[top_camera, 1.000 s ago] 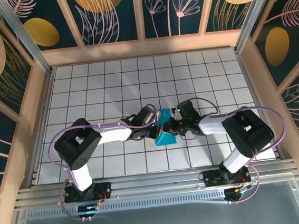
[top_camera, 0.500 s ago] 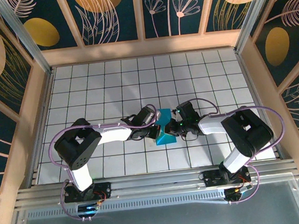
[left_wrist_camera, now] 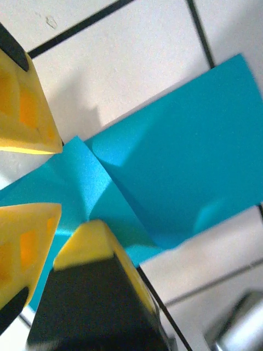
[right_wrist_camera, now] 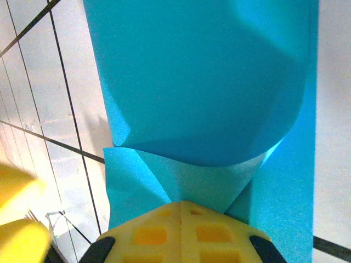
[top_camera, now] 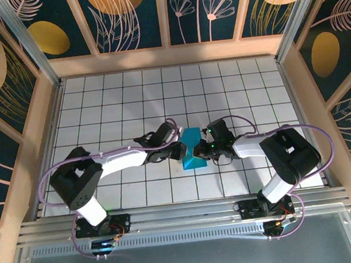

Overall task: Fold a paper plane with a square sheet of paper (fold left side to right side)
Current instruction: Fold the triangle a second time at the center of the table.

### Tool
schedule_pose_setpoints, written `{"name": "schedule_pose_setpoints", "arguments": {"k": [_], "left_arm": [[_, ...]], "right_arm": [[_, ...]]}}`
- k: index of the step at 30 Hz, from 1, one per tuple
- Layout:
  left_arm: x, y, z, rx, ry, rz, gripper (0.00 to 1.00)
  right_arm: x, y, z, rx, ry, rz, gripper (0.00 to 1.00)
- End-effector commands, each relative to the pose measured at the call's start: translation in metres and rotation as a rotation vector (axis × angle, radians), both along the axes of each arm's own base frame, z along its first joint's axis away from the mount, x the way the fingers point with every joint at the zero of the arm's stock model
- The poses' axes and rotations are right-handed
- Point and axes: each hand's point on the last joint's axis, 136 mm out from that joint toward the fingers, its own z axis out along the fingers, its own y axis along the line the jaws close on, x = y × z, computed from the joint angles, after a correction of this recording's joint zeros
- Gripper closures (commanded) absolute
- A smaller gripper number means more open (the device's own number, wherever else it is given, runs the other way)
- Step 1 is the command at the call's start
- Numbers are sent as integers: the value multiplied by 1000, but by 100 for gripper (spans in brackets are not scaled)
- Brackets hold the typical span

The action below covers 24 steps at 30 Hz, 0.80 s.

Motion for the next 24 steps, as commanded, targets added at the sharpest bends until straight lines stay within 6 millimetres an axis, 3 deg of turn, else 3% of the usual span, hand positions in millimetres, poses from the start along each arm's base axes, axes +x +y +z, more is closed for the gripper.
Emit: {"name": "schedule_pose_setpoints", "arguments": {"k": [1, 7, 11, 16, 24], "left_arm": [[-9, 3, 19, -50, 53, 23, 72], [-50, -15, 29, -276, 242, -27, 84], [-66, -23, 29, -365, 336, -47, 87], [-71, -30, 14, -353, 394, -60, 89], [-63, -32, -7, -304, 391, -28, 90]], "right_arm": [[-10, -11, -14, -70, 20, -1, 100], [-9, -8, -12, -65, 13, 5, 100], [-10, -7, -13, -66, 15, 12, 100], [-11, -6, -14, -68, 19, 16, 100], [-12, -5, -15, -72, 21, 20, 100]]}}
